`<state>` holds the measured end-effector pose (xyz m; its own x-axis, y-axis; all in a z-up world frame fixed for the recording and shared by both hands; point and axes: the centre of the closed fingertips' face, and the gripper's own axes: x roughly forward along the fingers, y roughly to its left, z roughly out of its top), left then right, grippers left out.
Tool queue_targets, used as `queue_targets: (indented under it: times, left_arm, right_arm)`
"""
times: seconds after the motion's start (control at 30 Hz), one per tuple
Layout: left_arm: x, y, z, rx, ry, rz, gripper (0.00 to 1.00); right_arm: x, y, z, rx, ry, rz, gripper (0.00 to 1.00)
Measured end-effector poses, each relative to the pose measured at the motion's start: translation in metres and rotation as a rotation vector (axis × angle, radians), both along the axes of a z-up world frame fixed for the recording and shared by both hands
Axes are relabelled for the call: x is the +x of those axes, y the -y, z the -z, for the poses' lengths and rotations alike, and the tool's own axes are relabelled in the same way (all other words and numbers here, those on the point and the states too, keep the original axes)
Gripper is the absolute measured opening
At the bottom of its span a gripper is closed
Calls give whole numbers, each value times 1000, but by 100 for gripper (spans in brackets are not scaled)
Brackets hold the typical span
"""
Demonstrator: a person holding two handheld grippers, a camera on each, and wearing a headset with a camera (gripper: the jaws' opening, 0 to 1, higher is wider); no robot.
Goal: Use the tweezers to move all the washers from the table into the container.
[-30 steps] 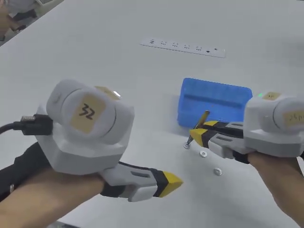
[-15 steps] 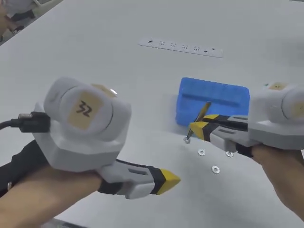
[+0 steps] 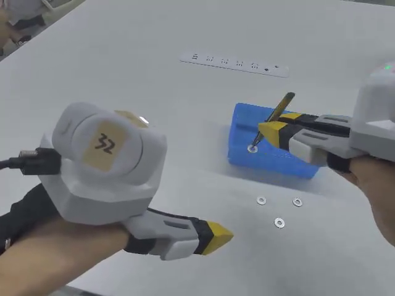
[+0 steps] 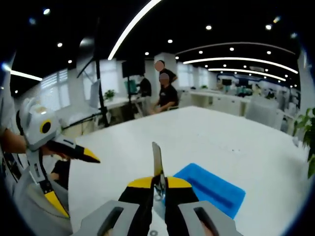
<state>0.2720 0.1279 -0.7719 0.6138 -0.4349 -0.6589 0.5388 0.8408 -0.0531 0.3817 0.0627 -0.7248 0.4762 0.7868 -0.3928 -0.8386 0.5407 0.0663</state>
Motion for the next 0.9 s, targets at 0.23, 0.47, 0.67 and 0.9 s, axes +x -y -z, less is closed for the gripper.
queue_targets:
  times: [0.23, 0.47, 0.67, 0.9]
  left_arm:
    - [1, -1, 1, 5, -3, 3, 99]
    - [2, 1, 3, 8, -5, 9, 99]
    - [1, 1, 5, 11, -13, 14, 99]
    - [2, 0, 7, 12, -16, 6, 99]
  right_arm:
    - [24, 7, 11, -10, 16, 61, 4]
    - [39, 12, 40, -24, -21, 105, 4]
    - [44, 8, 53, 1, -57, 124, 4]
    - [53, 8, 70, -21, -67, 135, 4]
